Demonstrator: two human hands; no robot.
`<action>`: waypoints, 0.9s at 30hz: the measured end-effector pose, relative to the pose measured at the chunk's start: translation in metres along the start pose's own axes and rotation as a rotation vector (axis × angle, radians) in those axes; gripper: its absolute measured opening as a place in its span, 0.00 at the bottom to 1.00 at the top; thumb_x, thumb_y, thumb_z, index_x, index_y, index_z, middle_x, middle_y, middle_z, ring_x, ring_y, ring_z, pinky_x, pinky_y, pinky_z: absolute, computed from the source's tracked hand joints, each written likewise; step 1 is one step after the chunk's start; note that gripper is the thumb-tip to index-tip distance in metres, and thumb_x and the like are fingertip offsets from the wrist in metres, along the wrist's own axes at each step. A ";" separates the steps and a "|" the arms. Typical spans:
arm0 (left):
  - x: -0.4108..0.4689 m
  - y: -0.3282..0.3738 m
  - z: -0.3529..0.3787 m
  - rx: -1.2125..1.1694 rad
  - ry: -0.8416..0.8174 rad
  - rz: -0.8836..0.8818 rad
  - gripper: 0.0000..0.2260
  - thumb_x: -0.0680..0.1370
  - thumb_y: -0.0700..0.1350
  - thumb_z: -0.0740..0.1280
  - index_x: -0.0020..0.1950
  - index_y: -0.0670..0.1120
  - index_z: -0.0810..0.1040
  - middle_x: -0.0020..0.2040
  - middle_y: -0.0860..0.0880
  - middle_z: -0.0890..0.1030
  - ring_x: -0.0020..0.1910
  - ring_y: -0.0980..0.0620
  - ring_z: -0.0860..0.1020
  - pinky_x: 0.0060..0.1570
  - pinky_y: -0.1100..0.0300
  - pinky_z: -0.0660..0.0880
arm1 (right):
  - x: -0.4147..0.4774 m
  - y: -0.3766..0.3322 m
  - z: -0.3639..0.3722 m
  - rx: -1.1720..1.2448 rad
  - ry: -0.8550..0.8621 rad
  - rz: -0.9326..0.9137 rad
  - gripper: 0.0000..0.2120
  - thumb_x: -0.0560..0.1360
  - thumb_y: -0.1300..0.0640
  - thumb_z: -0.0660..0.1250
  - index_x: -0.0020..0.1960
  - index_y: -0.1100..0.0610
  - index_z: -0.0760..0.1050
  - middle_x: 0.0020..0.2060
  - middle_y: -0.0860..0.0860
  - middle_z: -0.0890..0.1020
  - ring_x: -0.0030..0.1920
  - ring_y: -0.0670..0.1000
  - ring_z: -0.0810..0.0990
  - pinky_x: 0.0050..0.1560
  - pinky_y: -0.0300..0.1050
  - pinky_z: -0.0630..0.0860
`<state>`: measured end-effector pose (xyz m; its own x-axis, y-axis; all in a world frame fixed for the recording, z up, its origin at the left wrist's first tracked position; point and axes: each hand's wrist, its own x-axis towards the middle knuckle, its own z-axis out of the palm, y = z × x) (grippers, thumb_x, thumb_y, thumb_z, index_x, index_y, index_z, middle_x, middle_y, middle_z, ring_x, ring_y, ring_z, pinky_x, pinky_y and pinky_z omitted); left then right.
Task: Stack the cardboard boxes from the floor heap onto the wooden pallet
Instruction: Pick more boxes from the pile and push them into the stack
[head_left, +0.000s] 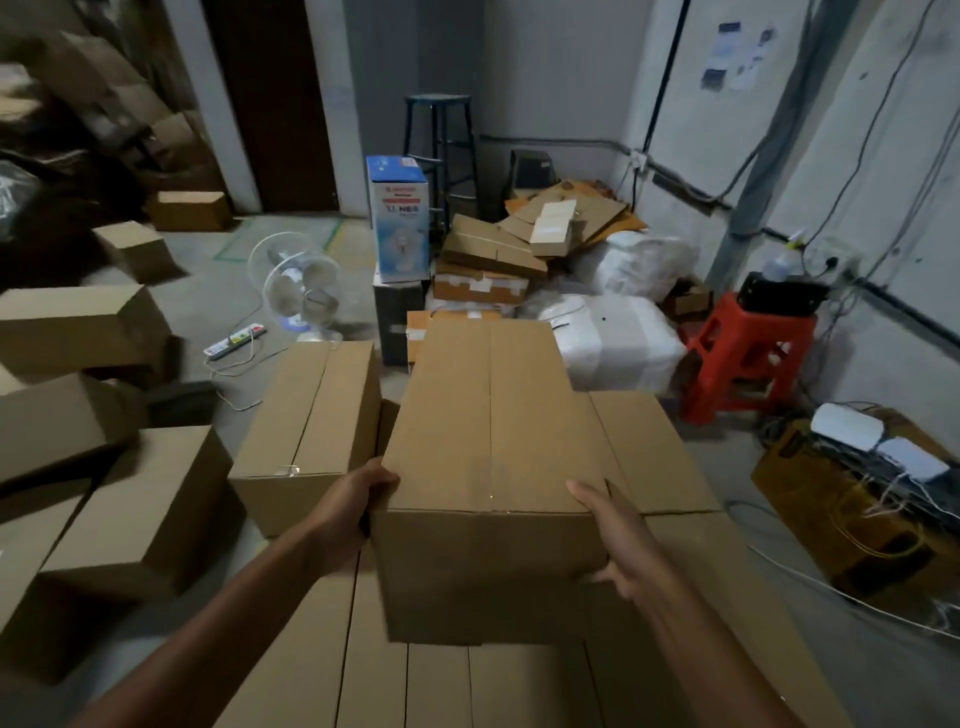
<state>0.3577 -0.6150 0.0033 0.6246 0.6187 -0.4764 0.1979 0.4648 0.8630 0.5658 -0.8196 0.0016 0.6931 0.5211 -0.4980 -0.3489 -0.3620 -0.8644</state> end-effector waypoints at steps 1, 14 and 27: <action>0.016 0.001 -0.005 0.027 0.035 0.001 0.12 0.81 0.43 0.59 0.62 0.41 0.76 0.55 0.39 0.79 0.53 0.42 0.77 0.52 0.50 0.73 | 0.013 -0.004 0.006 -0.010 -0.013 -0.013 0.31 0.79 0.46 0.67 0.78 0.47 0.60 0.77 0.53 0.64 0.75 0.62 0.62 0.66 0.75 0.67; 0.233 -0.008 -0.079 0.814 0.269 0.492 0.29 0.81 0.60 0.61 0.80 0.49 0.61 0.77 0.46 0.68 0.72 0.47 0.70 0.69 0.45 0.70 | 0.238 0.009 0.123 -0.031 -0.081 -0.079 0.30 0.78 0.45 0.67 0.77 0.46 0.63 0.73 0.50 0.68 0.67 0.54 0.69 0.64 0.70 0.71; 0.400 -0.085 -0.158 1.124 0.336 0.486 0.37 0.76 0.68 0.54 0.81 0.50 0.59 0.80 0.46 0.62 0.81 0.48 0.49 0.75 0.35 0.53 | 0.415 0.108 0.198 -0.037 -0.099 -0.049 0.36 0.78 0.44 0.67 0.80 0.48 0.55 0.76 0.52 0.66 0.71 0.57 0.68 0.62 0.69 0.75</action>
<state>0.4711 -0.3068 -0.2876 0.6235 0.7801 0.0518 0.6354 -0.5441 0.5480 0.6907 -0.4892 -0.3122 0.6427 0.6120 -0.4608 -0.2908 -0.3616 -0.8858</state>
